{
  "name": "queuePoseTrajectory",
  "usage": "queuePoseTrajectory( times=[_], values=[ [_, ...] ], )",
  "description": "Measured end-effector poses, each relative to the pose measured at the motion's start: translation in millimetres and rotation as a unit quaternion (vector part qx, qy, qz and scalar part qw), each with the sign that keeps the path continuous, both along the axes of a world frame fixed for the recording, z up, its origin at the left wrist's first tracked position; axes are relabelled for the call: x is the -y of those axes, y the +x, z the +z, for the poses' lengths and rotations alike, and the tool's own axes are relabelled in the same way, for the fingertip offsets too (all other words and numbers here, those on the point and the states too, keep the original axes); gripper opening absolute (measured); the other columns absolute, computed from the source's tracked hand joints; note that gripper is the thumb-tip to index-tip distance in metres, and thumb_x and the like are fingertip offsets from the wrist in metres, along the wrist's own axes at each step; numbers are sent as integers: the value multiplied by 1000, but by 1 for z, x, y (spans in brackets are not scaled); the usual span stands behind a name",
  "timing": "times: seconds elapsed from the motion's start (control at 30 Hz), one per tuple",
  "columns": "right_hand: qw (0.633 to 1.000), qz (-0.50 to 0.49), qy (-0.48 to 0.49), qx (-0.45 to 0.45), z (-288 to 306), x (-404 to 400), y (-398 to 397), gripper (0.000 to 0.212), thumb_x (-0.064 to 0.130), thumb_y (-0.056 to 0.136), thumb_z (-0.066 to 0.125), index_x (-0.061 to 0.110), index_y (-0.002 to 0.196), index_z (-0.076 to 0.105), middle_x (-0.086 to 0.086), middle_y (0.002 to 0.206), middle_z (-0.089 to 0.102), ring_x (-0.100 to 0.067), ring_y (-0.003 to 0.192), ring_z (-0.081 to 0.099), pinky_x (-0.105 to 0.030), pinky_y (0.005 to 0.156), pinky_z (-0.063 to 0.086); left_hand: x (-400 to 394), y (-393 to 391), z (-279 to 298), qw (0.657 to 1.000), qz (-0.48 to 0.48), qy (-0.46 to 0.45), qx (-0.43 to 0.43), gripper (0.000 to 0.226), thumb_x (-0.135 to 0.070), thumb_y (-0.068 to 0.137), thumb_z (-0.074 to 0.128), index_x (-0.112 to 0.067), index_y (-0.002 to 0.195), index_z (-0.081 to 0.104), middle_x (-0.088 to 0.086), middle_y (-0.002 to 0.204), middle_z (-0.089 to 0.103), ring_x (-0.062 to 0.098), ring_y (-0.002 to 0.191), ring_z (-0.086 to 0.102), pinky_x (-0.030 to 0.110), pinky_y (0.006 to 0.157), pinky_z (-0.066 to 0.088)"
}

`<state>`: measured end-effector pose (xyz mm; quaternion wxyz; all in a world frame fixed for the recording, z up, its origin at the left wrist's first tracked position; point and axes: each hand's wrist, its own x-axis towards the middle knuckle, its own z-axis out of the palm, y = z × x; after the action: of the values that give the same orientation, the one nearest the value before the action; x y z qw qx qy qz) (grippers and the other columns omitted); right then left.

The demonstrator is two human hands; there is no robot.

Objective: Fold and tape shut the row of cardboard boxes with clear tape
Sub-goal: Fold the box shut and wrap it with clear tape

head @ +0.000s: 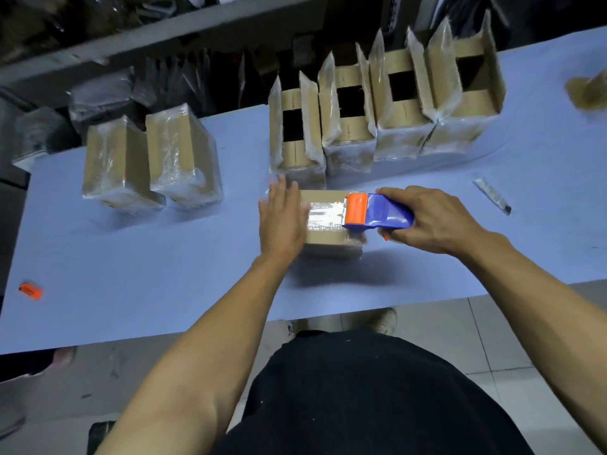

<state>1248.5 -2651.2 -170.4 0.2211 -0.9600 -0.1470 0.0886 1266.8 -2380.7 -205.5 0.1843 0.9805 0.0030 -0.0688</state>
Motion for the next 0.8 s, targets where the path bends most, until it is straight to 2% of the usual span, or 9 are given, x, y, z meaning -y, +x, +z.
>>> queuePoseTrajectory(
  times=[0.07, 0.17, 0.27, 0.37, 0.47, 0.53, 0.67, 0.73, 0.8],
  values=[
    [1000, -9, 10, -1, -2, 0, -2, 66, 47, 76, 74, 37, 136, 48, 4, 108, 64, -25, 99, 59, -28, 69, 37, 32, -6, -3, 996, -65, 46, -30, 60, -37, 109, 32, -10, 160, 18, 6, 170, 7, 25, 157, -2, 51, 124, 1],
    [999, -20, 31, -16, -8, 1, -7, 68, 47, 77, 74, 34, 138, 47, 1, 113, 64, -26, 102, 59, -31, 76, 46, 50, -8, -10, 993, -67, 90, -45, 72, -31, 102, 42, -13, 162, 5, 4, 171, -4, 29, 156, -10, 58, 122, -3],
    [999, -16, 34, -32, -11, 4, -6, 71, 51, 79, 73, 36, 141, 42, 3, 114, 62, -23, 102, 58, -30, 75, 43, 46, -7, -11, 991, -72, 108, -40, 72, -33, 102, 40, -16, 162, 4, 3, 171, -5, 29, 156, -10, 59, 122, -3],
    [998, 0, 41, -45, -17, 19, -11, 67, 54, 78, 71, 41, 137, 41, 6, 109, 62, -21, 95, 58, -29, 71, 41, 48, -8, -15, 993, -65, 94, -37, 63, -43, 106, 26, -19, 162, 9, 0, 171, -2, 25, 157, -9, 57, 122, -5],
    [998, -22, 20, -63, -25, 50, -19, 60, 51, 76, 73, 45, 128, 43, 10, 105, 63, -21, 93, 59, -30, 67, 39, 47, -7, -18, 995, -53, 76, -42, 64, -52, 106, 19, -21, 162, 13, -3, 171, 0, 23, 157, -11, 56, 121, -8],
    [996, -33, -3, -79, -31, 64, -23, 60, 49, 76, 73, 44, 128, 44, 9, 104, 63, -22, 94, 59, -29, 66, 36, 47, -7, -19, 995, -49, 77, -37, 64, -53, 106, 18, -21, 161, 16, -3, 171, 4, 22, 157, -9, 56, 121, -8],
    [997, -34, -28, -69, -37, 46, -22, 52, 39, 76, 71, 35, 125, 51, 2, 93, 60, -27, 89, 59, -30, 62, 39, 50, -7, -15, 996, -49, 67, -13, 63, -51, 103, 24, -18, 156, 31, 2, 165, 26, 26, 157, 1, 57, 121, -1],
    [995, -24, -77, -58, -32, 28, -14, 45, 34, 76, 68, 30, 119, 55, -3, 90, 59, -31, 82, 58, -31, 61, 41, 51, -7, -12, 997, -49, 57, -8, 59, -48, 103, 28, -16, 152, 35, 3, 160, 33, 28, 156, 6, 59, 120, 3],
    [991, -15, -124, -50, -22, 14, -8, 39, 29, 73, 66, 26, 111, 56, -4, 85, 57, -29, 73, 52, -29, 60, 38, 53, -7, -11, 997, -48, 52, -10, 55, -45, 104, 32, -14, 149, 37, 5, 158, 35, 30, 155, 9, 61, 119, 5]
  ],
)
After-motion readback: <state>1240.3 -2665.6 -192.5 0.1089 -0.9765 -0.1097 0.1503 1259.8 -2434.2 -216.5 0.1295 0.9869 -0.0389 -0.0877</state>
